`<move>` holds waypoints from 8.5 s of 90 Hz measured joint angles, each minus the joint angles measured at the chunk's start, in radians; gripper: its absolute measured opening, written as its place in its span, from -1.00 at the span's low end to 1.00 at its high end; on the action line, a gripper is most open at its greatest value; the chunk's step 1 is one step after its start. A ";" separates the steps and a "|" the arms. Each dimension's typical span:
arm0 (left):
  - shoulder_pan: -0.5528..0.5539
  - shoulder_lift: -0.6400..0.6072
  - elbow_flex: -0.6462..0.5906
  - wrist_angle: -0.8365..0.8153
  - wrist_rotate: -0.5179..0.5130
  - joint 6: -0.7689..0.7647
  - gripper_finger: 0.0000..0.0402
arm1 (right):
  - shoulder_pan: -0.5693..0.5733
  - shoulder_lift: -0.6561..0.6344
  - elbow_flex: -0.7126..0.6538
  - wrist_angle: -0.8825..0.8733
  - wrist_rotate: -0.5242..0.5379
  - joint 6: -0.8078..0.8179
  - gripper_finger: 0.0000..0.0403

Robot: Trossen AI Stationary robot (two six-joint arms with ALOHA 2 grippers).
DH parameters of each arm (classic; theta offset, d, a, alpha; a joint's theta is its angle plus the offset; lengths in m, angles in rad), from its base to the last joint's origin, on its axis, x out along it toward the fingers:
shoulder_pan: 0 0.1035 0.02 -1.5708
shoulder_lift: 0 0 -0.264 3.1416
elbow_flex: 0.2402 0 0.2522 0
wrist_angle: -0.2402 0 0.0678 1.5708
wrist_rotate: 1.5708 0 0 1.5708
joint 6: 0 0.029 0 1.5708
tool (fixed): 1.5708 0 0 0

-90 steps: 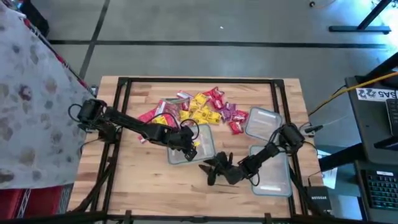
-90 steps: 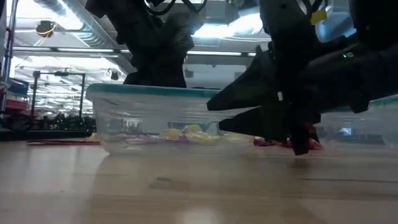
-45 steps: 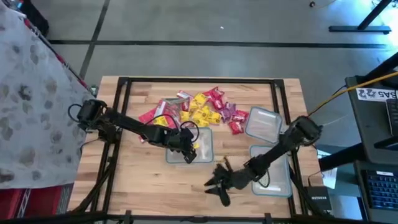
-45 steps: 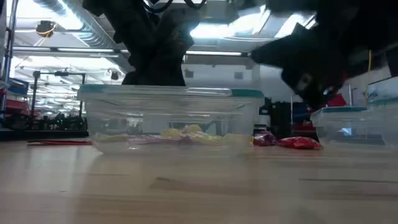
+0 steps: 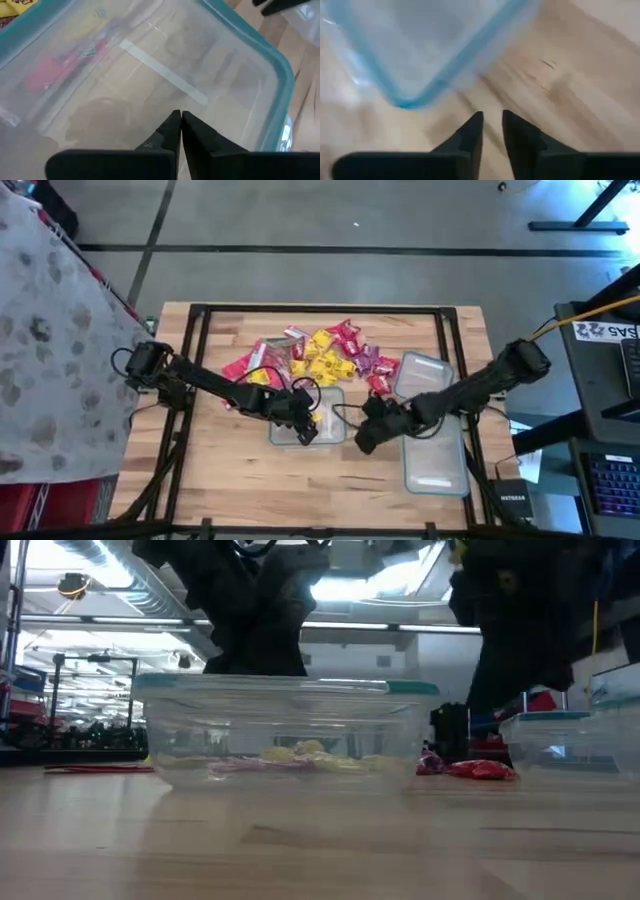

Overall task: Sort candy
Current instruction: Open the rectangular transparent bin

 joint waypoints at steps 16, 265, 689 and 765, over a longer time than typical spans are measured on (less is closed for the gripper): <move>0.017 0.000 0.000 0.002 -0.001 0.032 -1.00 | -0.034 0.075 -0.007 0.095 -0.074 -0.021 -0.96; 0.085 0.001 -0.002 0.011 0.037 0.109 -1.00 | -0.006 0.208 -0.239 0.798 -0.006 -0.314 -0.11; -0.071 -0.160 0.109 -0.183 -0.241 0.007 -1.00 | -0.060 0.030 0.178 0.007 -0.328 -0.181 -0.97; 0.019 0.033 0.127 -0.090 -0.058 0.080 -1.00 | -0.006 0.110 -0.198 0.553 -0.102 -0.250 -0.09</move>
